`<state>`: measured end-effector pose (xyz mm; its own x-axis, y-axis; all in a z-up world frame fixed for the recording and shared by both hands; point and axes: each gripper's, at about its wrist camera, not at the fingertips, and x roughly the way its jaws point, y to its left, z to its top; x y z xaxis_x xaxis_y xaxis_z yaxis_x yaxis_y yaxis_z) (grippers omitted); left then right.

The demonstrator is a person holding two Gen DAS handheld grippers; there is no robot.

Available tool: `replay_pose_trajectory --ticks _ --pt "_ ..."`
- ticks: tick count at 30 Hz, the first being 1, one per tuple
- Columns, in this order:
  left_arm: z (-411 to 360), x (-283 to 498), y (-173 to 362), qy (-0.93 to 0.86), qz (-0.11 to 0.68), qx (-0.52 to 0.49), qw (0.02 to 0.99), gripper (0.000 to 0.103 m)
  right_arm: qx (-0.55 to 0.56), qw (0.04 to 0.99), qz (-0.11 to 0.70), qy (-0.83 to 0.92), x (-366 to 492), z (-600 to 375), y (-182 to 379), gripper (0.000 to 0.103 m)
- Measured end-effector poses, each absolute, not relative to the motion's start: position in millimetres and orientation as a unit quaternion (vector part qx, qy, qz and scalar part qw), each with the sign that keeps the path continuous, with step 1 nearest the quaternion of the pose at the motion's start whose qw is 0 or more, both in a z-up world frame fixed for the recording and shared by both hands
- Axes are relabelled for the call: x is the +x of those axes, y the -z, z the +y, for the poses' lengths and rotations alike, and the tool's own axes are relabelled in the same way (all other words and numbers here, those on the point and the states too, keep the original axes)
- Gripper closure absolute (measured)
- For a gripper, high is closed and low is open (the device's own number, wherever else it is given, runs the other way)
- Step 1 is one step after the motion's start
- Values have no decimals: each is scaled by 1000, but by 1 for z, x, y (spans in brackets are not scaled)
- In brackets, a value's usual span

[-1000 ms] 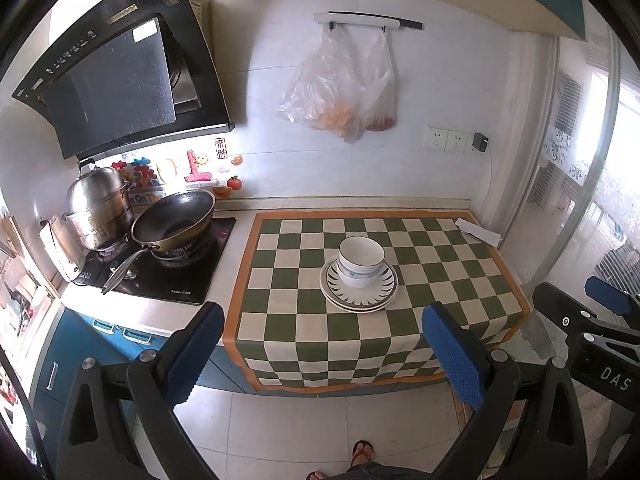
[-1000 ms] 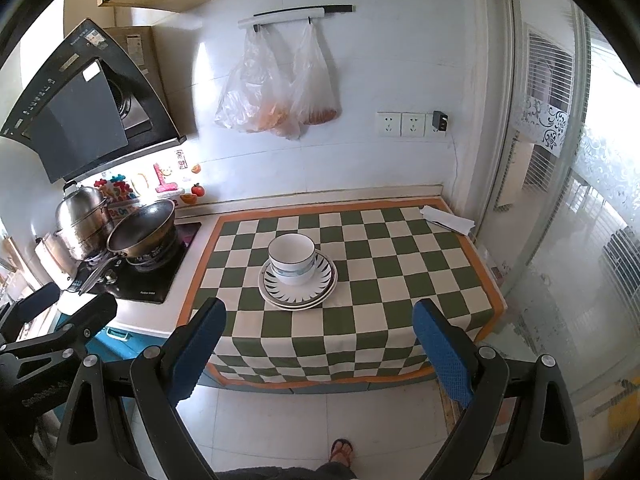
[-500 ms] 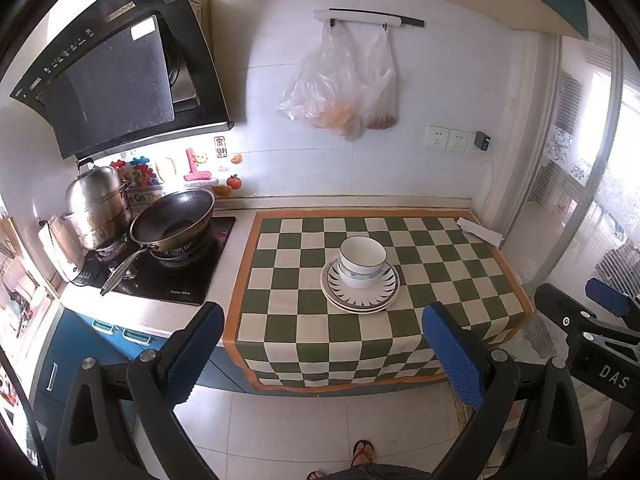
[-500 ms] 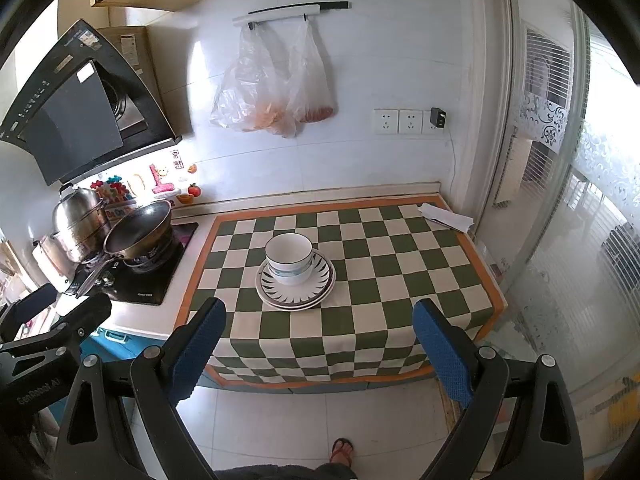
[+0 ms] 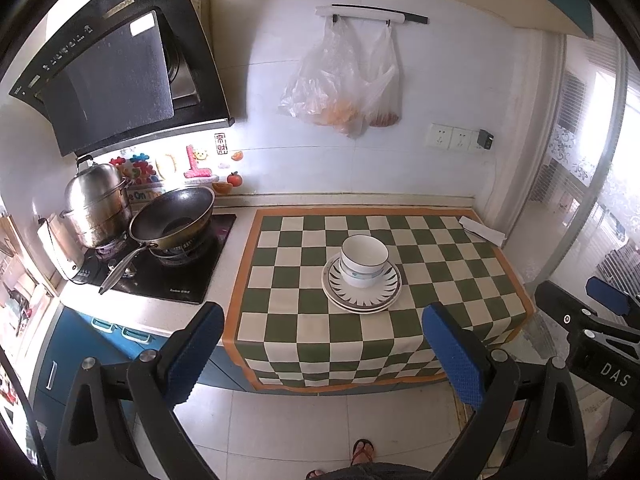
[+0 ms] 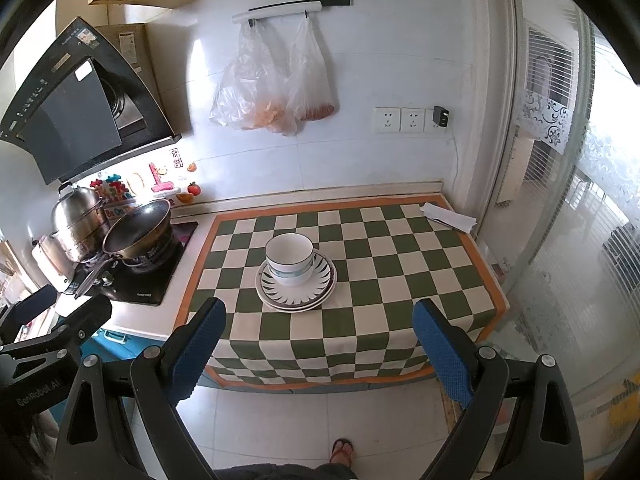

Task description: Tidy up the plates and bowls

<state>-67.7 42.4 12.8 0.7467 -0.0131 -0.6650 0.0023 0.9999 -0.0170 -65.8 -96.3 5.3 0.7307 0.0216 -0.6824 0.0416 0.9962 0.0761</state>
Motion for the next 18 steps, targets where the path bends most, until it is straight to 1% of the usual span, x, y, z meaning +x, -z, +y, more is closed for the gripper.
replay_pose_trajectory --ticks 18 --pt "40 -62 -7 8 359 -10 933 2 37 927 373 14 -58 -94 -6 6"
